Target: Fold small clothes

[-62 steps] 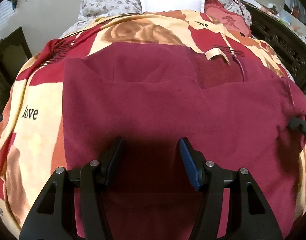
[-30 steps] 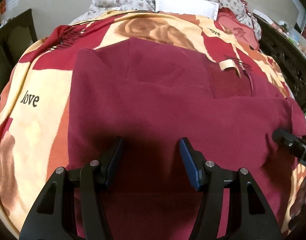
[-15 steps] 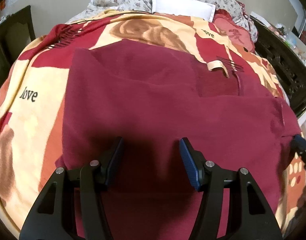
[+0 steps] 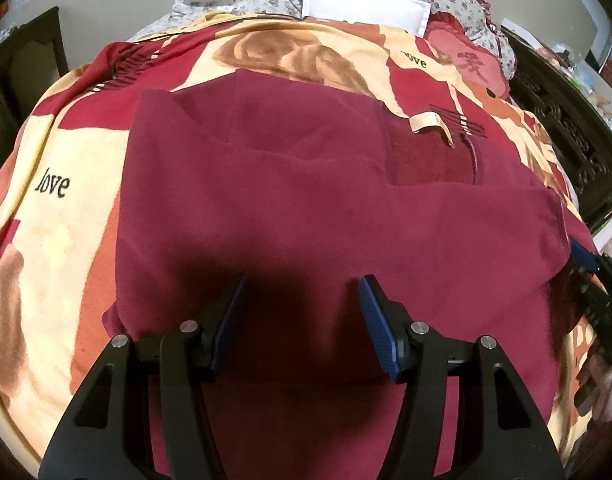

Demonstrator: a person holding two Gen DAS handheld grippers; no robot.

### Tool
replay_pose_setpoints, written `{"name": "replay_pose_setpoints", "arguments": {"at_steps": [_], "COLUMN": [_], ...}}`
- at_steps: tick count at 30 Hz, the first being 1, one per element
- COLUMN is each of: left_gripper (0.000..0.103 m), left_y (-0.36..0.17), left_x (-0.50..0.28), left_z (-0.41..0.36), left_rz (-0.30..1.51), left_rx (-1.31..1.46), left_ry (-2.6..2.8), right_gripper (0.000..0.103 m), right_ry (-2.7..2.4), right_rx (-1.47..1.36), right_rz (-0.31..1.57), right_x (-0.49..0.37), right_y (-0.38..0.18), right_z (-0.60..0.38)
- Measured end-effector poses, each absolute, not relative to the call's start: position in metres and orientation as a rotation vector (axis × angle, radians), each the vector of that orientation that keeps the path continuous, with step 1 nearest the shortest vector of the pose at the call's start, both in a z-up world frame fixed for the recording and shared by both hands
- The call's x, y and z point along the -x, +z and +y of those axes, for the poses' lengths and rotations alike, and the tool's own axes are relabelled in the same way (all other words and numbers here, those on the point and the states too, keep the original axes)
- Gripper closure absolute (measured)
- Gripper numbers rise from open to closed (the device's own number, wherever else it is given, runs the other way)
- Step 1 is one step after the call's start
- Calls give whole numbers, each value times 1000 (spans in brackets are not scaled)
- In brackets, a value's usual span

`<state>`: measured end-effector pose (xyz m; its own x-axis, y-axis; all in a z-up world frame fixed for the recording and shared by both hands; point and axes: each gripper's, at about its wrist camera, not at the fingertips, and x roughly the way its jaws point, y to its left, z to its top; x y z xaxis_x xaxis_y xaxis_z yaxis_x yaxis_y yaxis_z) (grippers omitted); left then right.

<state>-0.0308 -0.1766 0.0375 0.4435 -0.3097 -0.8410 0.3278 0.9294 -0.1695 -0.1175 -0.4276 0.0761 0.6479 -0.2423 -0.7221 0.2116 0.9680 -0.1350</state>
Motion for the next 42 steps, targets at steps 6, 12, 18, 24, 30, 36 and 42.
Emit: {"name": "replay_pose_setpoints", "arguments": {"at_steps": [6, 12, 18, 24, 30, 36, 42], "left_gripper": [46, 46, 46, 46, 46, 46, 46], "left_y": [44, 58, 62, 60, 53, 48, 45], "left_x": [33, 33, 34, 36, 31, 30, 32], "left_z": [-175, -163, -152, -146, -145, -154, -159], "left_rz": [1028, 1000, 1006, 1009, 1029, 1040, 1052], "left_rx": [-17, 21, 59, 27, 48, 26, 19], "left_ry": [-407, -408, -408, -397, -383, -390, -399], "right_gripper": [100, 101, 99, 96, 81, 28, 66], "right_ry": [-230, -168, -183, -224, -227, -215, -246], "right_rx": [-207, -286, -191, -151, -96, -22, 82], "right_rz": [698, 528, 624, 858, 853, 847, 954], "right_x": [149, 182, 160, 138, 131, 118, 95], "right_y": [126, 205, 201, 127, 107, 107, 79], "right_z": [-471, -483, -463, -465, -459, -453, -461]}}
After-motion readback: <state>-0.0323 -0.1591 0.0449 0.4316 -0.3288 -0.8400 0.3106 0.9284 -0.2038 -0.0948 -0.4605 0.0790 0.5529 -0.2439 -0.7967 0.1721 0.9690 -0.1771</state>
